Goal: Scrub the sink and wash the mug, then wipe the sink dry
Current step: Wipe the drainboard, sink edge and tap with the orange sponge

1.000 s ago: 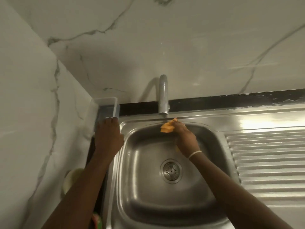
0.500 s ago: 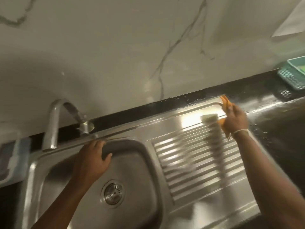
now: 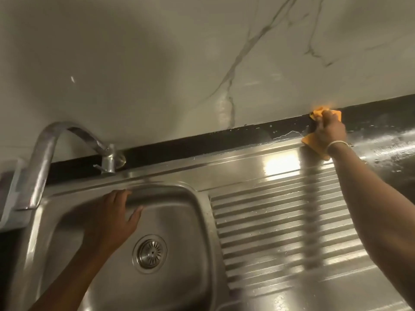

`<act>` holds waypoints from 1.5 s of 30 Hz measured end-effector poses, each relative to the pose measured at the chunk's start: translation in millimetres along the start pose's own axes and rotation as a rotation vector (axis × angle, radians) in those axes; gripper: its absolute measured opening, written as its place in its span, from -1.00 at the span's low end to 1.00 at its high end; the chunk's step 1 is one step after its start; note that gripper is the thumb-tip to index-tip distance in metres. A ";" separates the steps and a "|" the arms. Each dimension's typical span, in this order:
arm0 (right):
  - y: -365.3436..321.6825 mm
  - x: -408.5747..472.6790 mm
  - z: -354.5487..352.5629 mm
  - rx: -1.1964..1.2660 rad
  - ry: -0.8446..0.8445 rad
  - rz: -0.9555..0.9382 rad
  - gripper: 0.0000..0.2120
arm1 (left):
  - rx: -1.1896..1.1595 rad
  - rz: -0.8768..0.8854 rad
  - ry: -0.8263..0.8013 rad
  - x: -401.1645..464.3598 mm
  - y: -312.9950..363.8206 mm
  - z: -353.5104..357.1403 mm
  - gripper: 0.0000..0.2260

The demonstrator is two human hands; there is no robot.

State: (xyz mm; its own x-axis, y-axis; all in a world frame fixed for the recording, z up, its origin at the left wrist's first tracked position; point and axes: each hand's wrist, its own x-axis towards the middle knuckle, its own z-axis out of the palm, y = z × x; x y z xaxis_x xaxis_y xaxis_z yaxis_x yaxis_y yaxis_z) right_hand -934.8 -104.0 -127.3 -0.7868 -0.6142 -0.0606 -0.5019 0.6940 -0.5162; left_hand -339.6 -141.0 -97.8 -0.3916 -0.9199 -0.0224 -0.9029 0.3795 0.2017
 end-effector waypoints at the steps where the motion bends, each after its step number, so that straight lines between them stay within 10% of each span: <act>1: -3.3 -4.0 4.8 -0.003 0.016 -0.017 -0.72 | -0.008 -0.013 -0.007 -1.7 0.2 1.9 -0.56; 18: -158.7 -165.2 134.6 0.157 -0.016 -0.426 -0.79 | -0.064 -0.063 0.079 -22.1 -4.2 -2.0 -0.61; 45: -292.3 -273.1 192.8 0.131 -0.690 -0.930 -0.64 | -0.129 -0.269 0.006 -100.3 -49.3 -19.7 -0.57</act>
State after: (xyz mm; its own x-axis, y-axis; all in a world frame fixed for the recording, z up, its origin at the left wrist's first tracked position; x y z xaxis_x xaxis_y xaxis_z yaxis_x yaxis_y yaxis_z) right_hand -504.0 -211.6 -124.5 0.2478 -0.9679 -0.0430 -0.7099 -0.1512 -0.6879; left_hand -252.4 -69.4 -86.2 -0.1399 -0.9864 -0.0857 -0.9441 0.1069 0.3118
